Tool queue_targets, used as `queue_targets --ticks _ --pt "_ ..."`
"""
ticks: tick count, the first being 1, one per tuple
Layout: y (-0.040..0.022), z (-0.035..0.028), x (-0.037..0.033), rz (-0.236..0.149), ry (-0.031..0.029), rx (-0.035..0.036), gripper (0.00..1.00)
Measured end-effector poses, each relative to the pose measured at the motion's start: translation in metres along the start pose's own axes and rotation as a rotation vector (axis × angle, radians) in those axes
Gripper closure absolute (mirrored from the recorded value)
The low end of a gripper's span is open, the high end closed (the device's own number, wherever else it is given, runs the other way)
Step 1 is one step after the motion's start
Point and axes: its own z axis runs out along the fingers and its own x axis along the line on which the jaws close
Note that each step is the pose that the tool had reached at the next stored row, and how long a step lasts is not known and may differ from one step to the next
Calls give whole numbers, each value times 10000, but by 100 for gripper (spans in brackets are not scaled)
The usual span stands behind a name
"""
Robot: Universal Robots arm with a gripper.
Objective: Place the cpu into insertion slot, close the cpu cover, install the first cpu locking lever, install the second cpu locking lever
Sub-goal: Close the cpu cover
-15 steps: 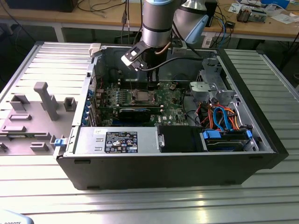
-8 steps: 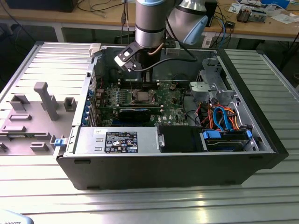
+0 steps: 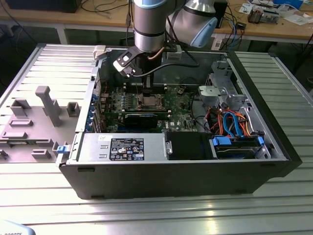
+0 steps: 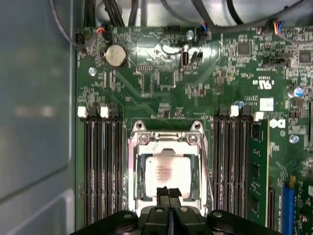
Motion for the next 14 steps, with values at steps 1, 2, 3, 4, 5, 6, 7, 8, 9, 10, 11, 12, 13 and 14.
queue_targets --ticks 1,2,3,4,5,6,7,8,9,10,11,12,13,14 --pt "-3 0 0 -2 0 0 89" --pt "-4 0 0 -2 -1 1 89" --pt "-4 0 -1 -3 -1 1 89" --pt "-6 2 -1 -8 -2 2 89" --pt "-11 5 -1 -28 -2 3 89" --pt "-16 15 -1 -177 -2 4 89" --pt "-16 24 -1 -337 -2 7 89" --pt "-20 34 -1 -460 -1 9 89" --pt "-29 42 -1 -525 -1 10 89" --pt "-37 49 -3 -552 4 11 89" --pt "-44 54 -3 -555 6 11 89" --pt "-53 59 -3 -555 6 11 89" --pt "-60 64 -3 -555 6 10 89" --pt "-77 74 -3 -555 6 10 89"
